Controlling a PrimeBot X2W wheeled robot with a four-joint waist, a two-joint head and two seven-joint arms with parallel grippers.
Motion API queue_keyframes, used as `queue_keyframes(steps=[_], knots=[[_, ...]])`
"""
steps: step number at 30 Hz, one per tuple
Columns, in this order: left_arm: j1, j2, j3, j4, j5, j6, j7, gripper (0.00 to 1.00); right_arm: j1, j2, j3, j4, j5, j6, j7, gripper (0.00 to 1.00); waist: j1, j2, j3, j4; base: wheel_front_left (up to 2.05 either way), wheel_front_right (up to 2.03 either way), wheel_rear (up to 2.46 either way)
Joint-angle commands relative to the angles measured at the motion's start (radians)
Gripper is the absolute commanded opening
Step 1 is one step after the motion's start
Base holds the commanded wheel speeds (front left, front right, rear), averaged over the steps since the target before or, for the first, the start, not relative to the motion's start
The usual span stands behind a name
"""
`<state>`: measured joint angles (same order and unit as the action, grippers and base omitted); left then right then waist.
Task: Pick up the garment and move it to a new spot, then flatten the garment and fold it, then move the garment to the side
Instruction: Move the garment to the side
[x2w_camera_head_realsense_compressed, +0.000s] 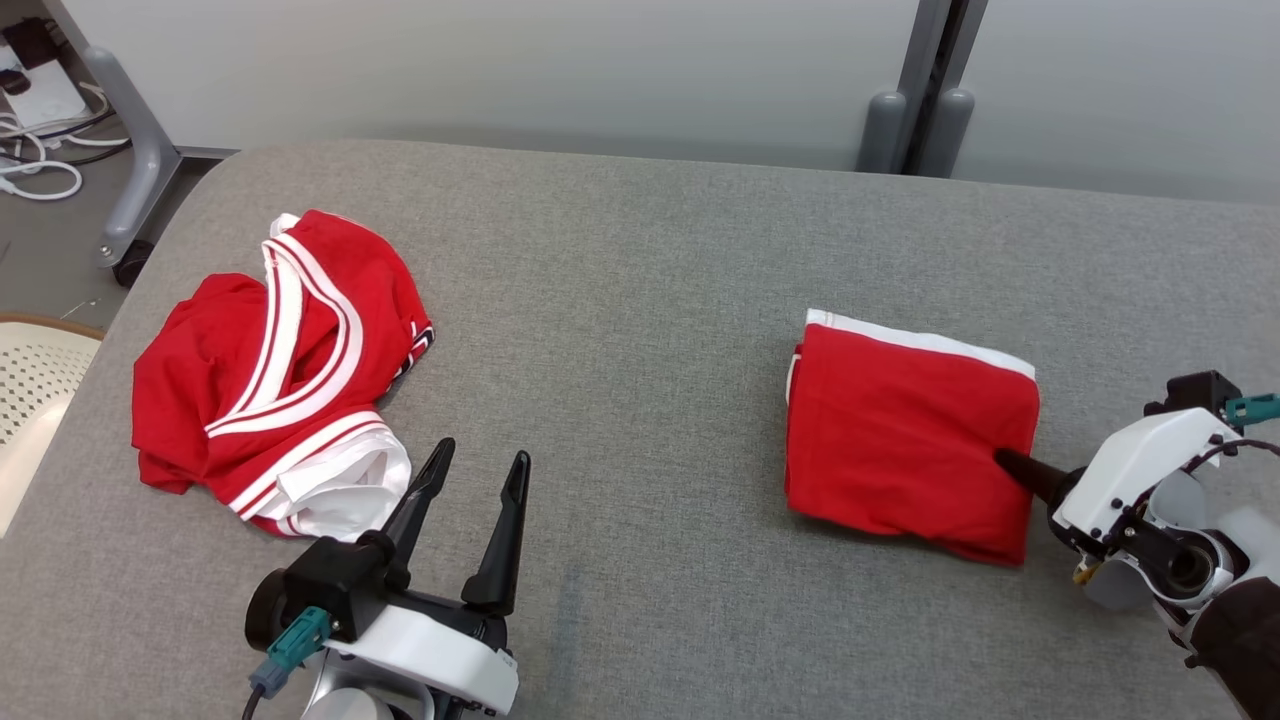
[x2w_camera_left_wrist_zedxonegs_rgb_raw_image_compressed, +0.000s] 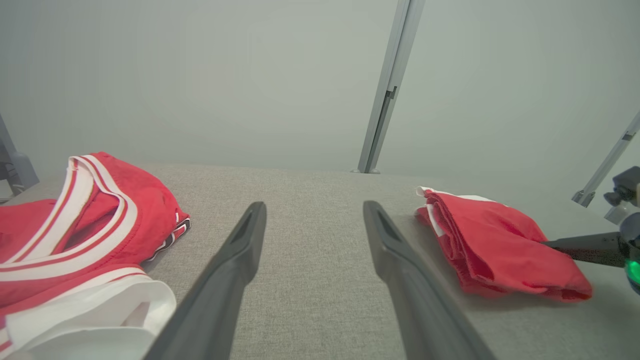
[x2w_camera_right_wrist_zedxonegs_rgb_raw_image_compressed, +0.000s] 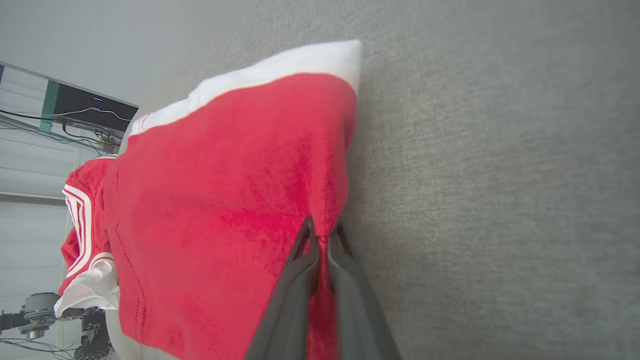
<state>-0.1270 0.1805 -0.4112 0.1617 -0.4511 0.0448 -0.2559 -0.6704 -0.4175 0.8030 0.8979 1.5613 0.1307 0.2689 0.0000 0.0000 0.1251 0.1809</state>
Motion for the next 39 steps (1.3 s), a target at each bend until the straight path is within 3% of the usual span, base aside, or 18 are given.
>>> queue_keyframes(steps=[1,12,25,39], knots=[[-0.003,0.003,0.001,0.0,-0.002,0.0,-0.005,1.0,-0.002,-0.016,0.0,-0.024,-0.018,0.0,-0.026,0.0,0.0,0.0,-0.003,-0.005,0.0,0.0,0.0],[-0.051,-0.008,-0.028,-0.008,0.022,-0.021,-0.005,1.0,-0.076,-0.106,0.05,-0.113,-0.133,0.0,-0.095,0.0,0.0,0.0,0.04,-0.052,0.0,0.0,0.0],[-0.267,-0.063,-0.148,-0.015,0.113,-0.064,0.038,1.0,-0.287,-0.253,0.075,-0.146,-0.224,0.0,-0.092,0.0,0.0,0.0,0.239,-0.143,0.0,0.0,0.0],[-0.384,-0.075,-0.176,0.014,0.143,-0.066,0.05,1.0,-0.513,-0.264,0.115,-0.056,-0.332,0.0,-0.116,0.0,0.0,0.0,0.399,-0.277,0.0,0.0,0.0]])
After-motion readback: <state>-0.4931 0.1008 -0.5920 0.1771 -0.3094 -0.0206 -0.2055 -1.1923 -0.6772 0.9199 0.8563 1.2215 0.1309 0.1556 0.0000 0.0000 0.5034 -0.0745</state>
